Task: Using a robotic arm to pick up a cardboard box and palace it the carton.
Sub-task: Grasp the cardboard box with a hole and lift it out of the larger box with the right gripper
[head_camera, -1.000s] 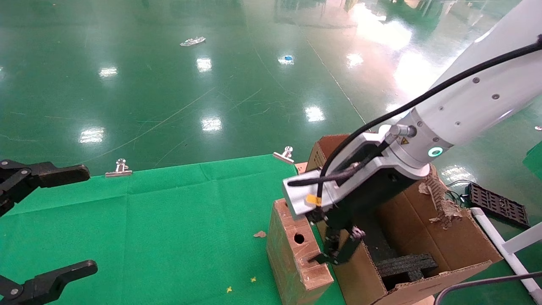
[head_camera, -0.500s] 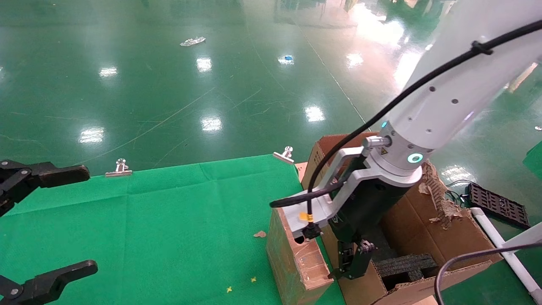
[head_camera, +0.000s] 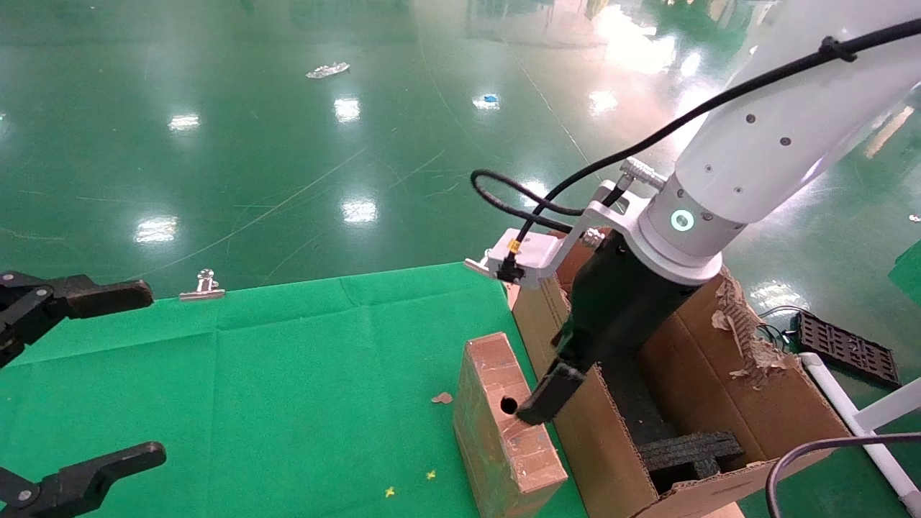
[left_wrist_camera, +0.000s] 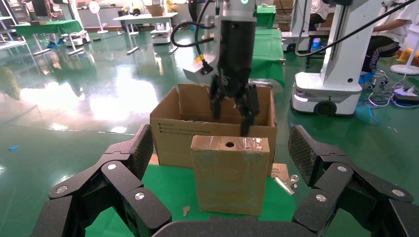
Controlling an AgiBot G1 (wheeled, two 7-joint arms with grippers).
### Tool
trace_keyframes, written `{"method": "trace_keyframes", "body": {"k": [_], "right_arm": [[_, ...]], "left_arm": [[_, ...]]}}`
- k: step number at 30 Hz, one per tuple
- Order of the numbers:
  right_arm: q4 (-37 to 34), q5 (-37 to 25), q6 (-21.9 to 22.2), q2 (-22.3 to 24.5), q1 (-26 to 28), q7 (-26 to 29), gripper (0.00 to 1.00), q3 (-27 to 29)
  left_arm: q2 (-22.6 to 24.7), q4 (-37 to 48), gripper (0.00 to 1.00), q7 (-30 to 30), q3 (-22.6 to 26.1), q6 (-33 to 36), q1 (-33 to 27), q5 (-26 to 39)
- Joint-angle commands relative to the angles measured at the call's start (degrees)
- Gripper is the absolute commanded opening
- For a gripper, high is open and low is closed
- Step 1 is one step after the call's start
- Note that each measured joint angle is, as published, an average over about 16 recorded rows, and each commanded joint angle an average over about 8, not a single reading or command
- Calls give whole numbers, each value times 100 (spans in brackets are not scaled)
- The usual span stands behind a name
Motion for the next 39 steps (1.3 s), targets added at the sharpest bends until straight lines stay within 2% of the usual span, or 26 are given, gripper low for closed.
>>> {"method": "trace_keyframes", "body": {"k": [1, 5, 14, 15, 16, 22, 23, 25, 30, 31, 34, 39], "right_arm": [[-122, 217, 24, 34, -63, 470, 100, -2], [-398, 427, 58, 19, -281, 494, 100, -11], [-546, 307, 249, -152, -556, 633, 100, -132], [-532, 275, 273, -174, -577, 653, 93, -148], [-514, 238, 296, -197, -593, 675, 82, -165], [-313, -39, 413, -306, -622, 886, 7, -279], [-269, -80, 429, -312, -619, 928, 1, -295], [-176, -145, 458, -313, -613, 1009, 0, -321], [29, -238, 509, -278, -599, 1154, 0, -357], [62, -252, 515, -271, -596, 1175, 0, -363], [144, -289, 527, -251, -594, 1224, 0, -382], [221, -335, 537, -218, -604, 1258, 0, -409]], "left_arm": [[0, 0, 100, 0, 1, 0, 0, -1], [-1, 0, 100, 1, 2, -1, -1, -2], [-2, 0, 100, 3, 6, -3, -1, -4], [-3, 0, 100, 3, 6, -3, -1, -4], [-3, 0, 100, 3, 7, -3, -1, -5], [-4, 0, 98, 4, 9, -4, -2, -6], [-4, 0, 93, 5, 9, -4, -2, -6], [-4, 0, 77, 5, 10, -4, -2, -7], [-5, 0, 20, 6, 12, -5, -3, -8], [-5, 0, 12, 6, 12, -5, -3, -9], [-6, 0, 1, 7, 14, -6, -3, -9], [-6, 0, 0, 8, 16, -7, -3, -11]]}}
